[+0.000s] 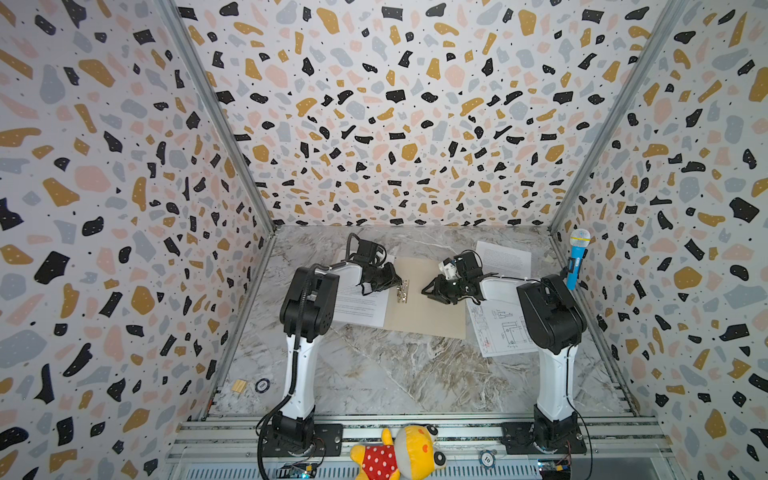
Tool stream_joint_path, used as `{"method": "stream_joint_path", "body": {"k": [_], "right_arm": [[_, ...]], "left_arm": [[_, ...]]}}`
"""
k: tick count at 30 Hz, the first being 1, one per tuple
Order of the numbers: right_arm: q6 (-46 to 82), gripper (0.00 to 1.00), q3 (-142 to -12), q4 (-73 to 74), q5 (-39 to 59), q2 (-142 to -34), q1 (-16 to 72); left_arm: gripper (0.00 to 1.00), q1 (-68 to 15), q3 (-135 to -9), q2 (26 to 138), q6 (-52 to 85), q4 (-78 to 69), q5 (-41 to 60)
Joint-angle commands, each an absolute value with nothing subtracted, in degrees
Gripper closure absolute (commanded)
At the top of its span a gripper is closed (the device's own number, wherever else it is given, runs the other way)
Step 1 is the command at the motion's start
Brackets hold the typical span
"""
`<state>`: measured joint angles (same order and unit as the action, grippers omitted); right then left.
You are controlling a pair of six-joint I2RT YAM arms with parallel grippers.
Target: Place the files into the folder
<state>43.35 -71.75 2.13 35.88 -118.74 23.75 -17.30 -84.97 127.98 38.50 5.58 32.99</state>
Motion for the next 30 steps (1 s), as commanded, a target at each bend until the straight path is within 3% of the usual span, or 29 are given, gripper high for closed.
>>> {"method": "stream_joint_path", "body": {"k": [1,13,21,30], "right_arm": [[39.66,0.64,-72.71,-1.71,33.99,-119.15,23.65],[35.57,0.63,-76.85,-5.40,34.82,-121.55,22.46],[35.57,0.63,-77.09,-5.00,35.77,-119.55,22.10],[38.83,0.63,-74.20,-1.76,36.30,-116.64,21.27]], "left_arm": [[0.84,-16.77,-81.56,126.83,43.15,7.46,29.85],[0.68,-16.50,-74.58,119.92,54.95,-1.65,28.87],[0.36,-16.54,-73.14,117.43,61.69,-7.35,31.28],[0.23,-16.57,-68.45,114.48,63.81,-9.55,38.25]]}}
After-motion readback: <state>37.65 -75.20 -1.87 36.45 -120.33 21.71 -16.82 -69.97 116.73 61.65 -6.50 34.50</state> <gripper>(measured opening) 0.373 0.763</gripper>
